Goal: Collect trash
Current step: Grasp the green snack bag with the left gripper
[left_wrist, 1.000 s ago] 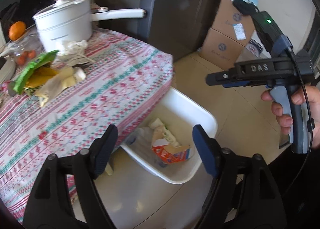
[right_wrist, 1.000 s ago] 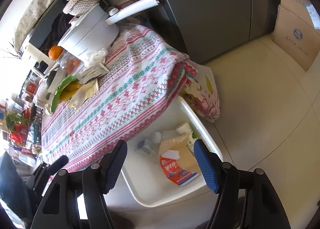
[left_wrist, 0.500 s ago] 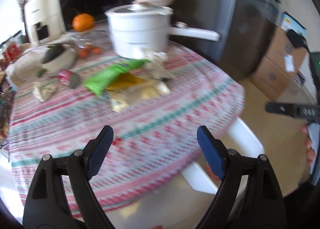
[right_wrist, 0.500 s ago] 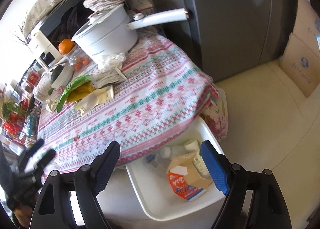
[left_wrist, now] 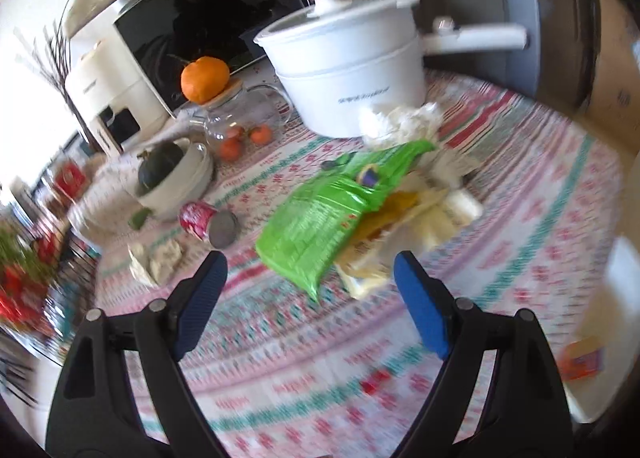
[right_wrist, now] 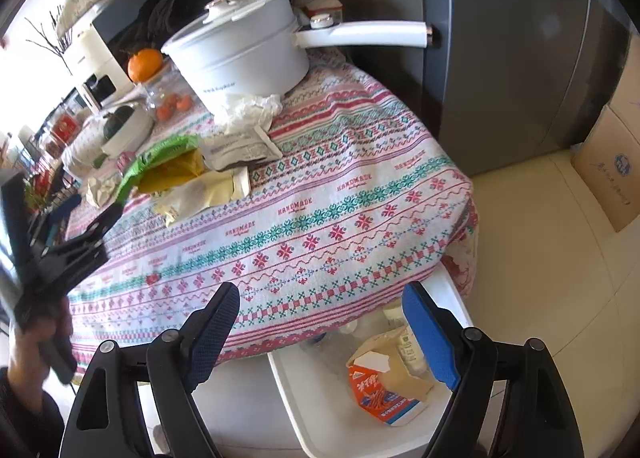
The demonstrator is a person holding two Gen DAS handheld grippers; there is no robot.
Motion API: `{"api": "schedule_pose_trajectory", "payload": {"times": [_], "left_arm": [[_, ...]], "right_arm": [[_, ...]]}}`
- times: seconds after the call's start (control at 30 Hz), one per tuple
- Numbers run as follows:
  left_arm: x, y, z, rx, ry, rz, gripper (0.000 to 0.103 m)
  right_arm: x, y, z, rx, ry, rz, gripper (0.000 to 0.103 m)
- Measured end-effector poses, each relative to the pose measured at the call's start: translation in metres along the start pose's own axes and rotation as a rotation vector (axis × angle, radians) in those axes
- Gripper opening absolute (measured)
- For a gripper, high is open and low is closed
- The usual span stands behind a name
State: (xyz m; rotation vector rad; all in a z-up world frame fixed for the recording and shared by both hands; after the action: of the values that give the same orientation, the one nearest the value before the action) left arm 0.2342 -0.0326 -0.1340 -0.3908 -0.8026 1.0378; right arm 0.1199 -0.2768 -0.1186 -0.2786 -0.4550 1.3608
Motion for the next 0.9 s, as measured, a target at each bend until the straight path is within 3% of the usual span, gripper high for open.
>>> {"api": "schedule_pose_trajectory", "payload": {"times": [0.07, 0.2, 0.3, 0.43, 0.73, 0.9], "left_arm": [[0.002, -0.003, -0.013, 0.004, -0.033, -0.015, 0.079], [0.011, -0.006, -0.018, 0.015, -0.008, 0.017, 0.026], [0.014, -0.004, -0.008, -0.010, 0.015, 0.016, 0.011], [0.019, 0.003, 0.017, -0.036, 0.033, 0.026, 0.008], [0.049, 0.013, 0.072, -0.060, 0.137, 0.210, 0.008], [0.062, 0.027, 0.077, -0.026, 0.188, 0.320, 0.008]], "right_arm": [[0.002, -0.001, -0.007, 0.012, 0.010, 0.006, 0.085], [0.006, -0.005, -0.020, 0.024, 0.035, 0.025, 0.085], [0.009, -0.008, -0.028, 0.022, 0.059, 0.044, 0.085], [0.015, -0.012, -0.035, 0.009, 0.085, 0.061, 0.085], [0.057, -0.032, -0.061, -0.014, 0.034, 0.104, 0.085], [0.085, -0.064, -0.085, -0.073, 0.051, 0.166, 0.085]]}}
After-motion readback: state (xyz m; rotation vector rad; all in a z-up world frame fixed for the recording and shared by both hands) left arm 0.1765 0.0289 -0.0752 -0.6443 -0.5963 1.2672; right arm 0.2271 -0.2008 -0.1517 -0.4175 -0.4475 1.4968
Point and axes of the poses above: each gripper's, at about its wrist camera, not at the fingertips, and z roughly against the way its jaws point, x to its left, y to its underside, the point moved 3 cm from there along -z, roughly the way its jaws point, and after that the axes turned 1 degree about z, right-handed, at the moved point
